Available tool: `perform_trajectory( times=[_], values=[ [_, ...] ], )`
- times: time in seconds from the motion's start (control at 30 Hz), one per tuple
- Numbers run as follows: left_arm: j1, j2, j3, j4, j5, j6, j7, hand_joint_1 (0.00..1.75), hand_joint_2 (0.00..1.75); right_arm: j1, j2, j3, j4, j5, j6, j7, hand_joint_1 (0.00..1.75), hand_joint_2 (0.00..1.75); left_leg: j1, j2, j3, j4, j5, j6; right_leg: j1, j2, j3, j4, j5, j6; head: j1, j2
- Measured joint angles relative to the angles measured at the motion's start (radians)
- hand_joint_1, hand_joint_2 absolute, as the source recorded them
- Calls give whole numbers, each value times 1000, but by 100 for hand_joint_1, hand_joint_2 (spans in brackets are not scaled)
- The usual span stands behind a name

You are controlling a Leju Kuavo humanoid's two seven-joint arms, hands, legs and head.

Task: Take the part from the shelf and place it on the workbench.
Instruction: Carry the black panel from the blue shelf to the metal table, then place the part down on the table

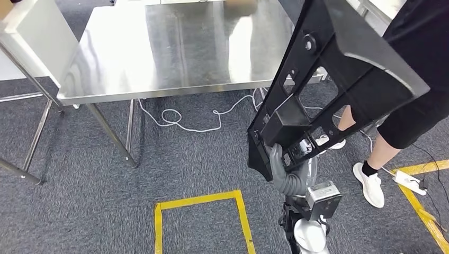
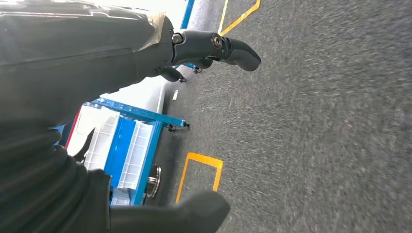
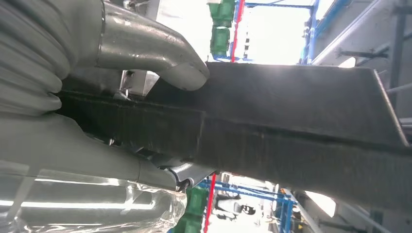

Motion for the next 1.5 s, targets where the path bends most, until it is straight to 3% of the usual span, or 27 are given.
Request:
perform_trajectory(
  times=[0.07,0.13,0.2,0.23,0.33,0.37,0.43,0.5,0.53,0.6,0.67,0.7,0.73,0.77,0.83,0.87,0.9,0.93,1.0,1.07,1.17,1.23,1.27,1.3,1.33,1.4,1.5],
  values=[
    [-1,1,1,0,0,0,0,0,175,-6,3,0,0,2,-1,0,175,175,4,1,-47,89,-1,-8,-6,0,28,-9,-8,-18,-1,0],
    [0,0,1,0,0,0,0,0,175,-10,4,1,0,2,-1,0,175,175,9,0,-117,179,-54,-19,-5,2,43,-11,-22,-30,-1,0],
    [0,1,1,0,-2,0,0,0,175,-10,4,1,0,3,-1,0,175,175,17,0,-170,205,-108,-32,-7,7,55,-11,-36,-30,-1,0],
    [1,1,2,0,-3,0,0,0,175,-9,4,1,0,3,-1,0,175,175,22,1,-179,182,-102,-37,-9,10,62,-11,-43,-27,-1,0],
    [1,1,2,0,-9,0,0,0,175,-9,4,1,1,4,-4,0,175,175,32,7,-142,17,27,-43,-11,14,89,-9,-68,-10,-3,0],
    [1,1,2,0,-10,0,0,0,175,-10,4,1,1,4,-5,0,175,175,31,11,-129,-18,45,-40,-9,14,95,-10,-76,-2,-3,0],
    [1,1,2,0,-11,0,-1,0,175,-11,3,2,1,6,-8,0,175,175,24,15,-116,-34,33,-21,-4,14,111,-4,-82,18,-5,0],
    [1,1,2,0,-12,0,-1,0,175,-14,1,5,0,7,-11,1,175,175,22,12,-92,-41,45,4,-3,12,120,19,-85,37,-7,0],
    [1,1,2,0,-12,0,-1,0,175,-16,0,5,0,7,-12,1,175,175,23,11,-79,-44,52,14,-3,10,112,45,-94,40,-7,0],
    [-2,2,2,0,-12,0,-1,0,175,-24,-4,6,0,7,-13,1,175,175,24,13,-61,-46,52,25,-6,5,59,138,-131,38,-3,0],
    [-2,2,2,0,-13,0,-1,0,175,-29,-8,6,1,7,-14,1,175,175,24,11,-56,-46,43,28,-6,5,-24,246,-173,35,0,0],
    [-2,2,2,0,-12,0,-1,0,175,-28,-11,6,1,7,-14,1,175,175,24,10,-52,-46,38,27,-7,5,-55,274,-186,36,1,0],
    [-1,2,2,0,-12,0,-1,0,175,-28,-13,7,2,7,-14,2,175,175,24,7,-46,-46,31,25,-8,4,-72,271,-186,39,1,0],
    [0,2,2,0,-12,0,-1,0,175,-28,-14,7,2,7,-14,2,175,175,25,5,-37,-46,22,22,-9,3,-74,236,-168,46,2,0],
    [0,1,3,0,-12,0,-1,0,175,-28,-17,7,3,7,-14,3,175,175,26,1,-15,-46,2,14,-12,-2,-49,113,-82,63,3,0],
    [0,1,3,0,-12,0,-1,0,175,-29,-18,7,4,7,-15,3,175,175,25,0,-5,-46,-8,8,-11,-6,-37,65,-49,62,3,0],
    [0,0,3,0,-11,0,-2,0,175,-30,-19,7,5,6,-15,3,175,175,23,0,3,-48,-17,0,-7,-10,-26,36,-25,56,3,0],
    [-1,1,3,0,-11,0,-2,0,175,-31,-20,8,6,6,-15,4,175,175,21,0,10,-46,-22,-8,-4,-12,-23,27,-18,43,2,0],
    [-2,1,4,0,-10,1,-2,0,175,-34,-21,11,7,6,-15,5,175,175,20,2,24,-38,-23,-19,-5,-7,-2,23,-25,15,1,0],
    [-5,1,5,0,-8,1,-2,0,175,-38,-21,14,8,4,-15,5,175,175,24,3,6,16,-23,-24,-13,-3,22,18,-31,-2,-1,0],
    [-9,1,5,0,-4,1,-5,0,175,-43,-20,20,10,4,-15,5,175,175,24,1,-115,183,-84,-28,-9,0,42,16,-49,-22,-4,0],
    [-6,1,6,0,-2,1,-6,0,175,-42,-20,24,13,4,-15,5,175,175,23,1,-181,223,-118,-28,-4,5,58,16,-65,-25,-4,0],
    [-5,2,6,0,-2,1,-6,0,175,-42,-20,25,14,4,-15,5,175,175,22,1,-192,199,-104,-25,-2,7,68,16,-74,-24,-4,0],
    [-4,2,6,0,-2,1,-6,0,175,-42,-20,26,15,4,-15,5,175,175,21,1,-189,149,-64,-19,0,9,80,15,-83,-23,-4,0],
    [-3,2,6,0,-1,1,-6,0,175,-41,-20,27,15,4,-15,5,175,175,17,1,-177,88,-5,-10,1,9,90,15,-93,-21,-4,0],
    [-1,4,7,0,2,1,-8,0,175,-41,-20,31,19,4,-14,5,175,175,6,1,-161,9,60,6,6,13,108,14,-112,-12,-2,0],
    [1,5,11,-1,13,4,-11,0,175,-42,-17,41,26,4,-8,6,175,175,0,-5,-139,-13,66,22,15,17,128,38,-120,10,0,0]
  ],
)
